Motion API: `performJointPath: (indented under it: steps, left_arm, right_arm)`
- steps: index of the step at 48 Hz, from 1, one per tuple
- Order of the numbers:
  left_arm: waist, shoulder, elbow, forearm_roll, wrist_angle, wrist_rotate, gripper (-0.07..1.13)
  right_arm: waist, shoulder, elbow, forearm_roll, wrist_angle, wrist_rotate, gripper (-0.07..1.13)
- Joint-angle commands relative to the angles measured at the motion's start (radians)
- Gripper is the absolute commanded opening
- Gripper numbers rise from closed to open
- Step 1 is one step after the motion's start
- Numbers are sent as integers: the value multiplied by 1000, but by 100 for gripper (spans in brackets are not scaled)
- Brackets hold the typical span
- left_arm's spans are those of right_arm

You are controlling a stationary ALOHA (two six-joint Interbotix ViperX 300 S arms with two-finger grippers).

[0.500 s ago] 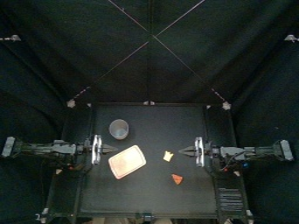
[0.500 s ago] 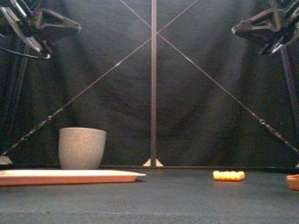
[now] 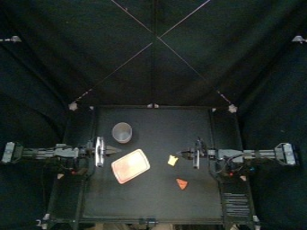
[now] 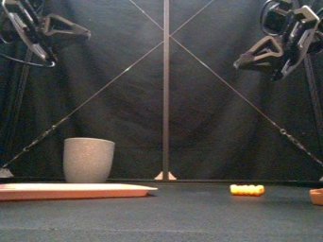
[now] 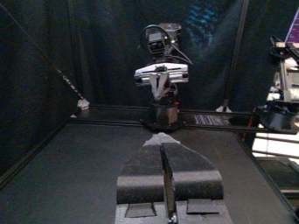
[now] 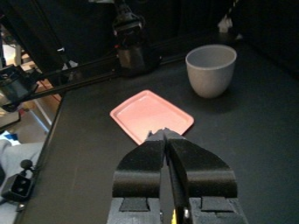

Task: Pick the pie then place it in the grey bowl
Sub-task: Pick the pie

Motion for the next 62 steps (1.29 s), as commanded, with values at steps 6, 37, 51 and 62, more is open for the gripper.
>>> performJointPath:
  steps: [6, 37, 51, 62]
  left_arm:
    - [2, 5, -26, 21, -11, 2, 3]
    - [6, 5, -8, 25, -12, 2, 3]
    - [8, 5, 3, 23, -12, 2, 3]
    - [8, 5, 20, 21, -12, 0, 3]
  right_arm:
    - [-18, 3, -35, 80, 87, 11, 54]
    - [166, 259, -75, 209, 428, 61, 104]
    - [225, 350, -186, 298, 801, 291, 104]
    - [331, 460, -222, 201, 801, 586, 104]
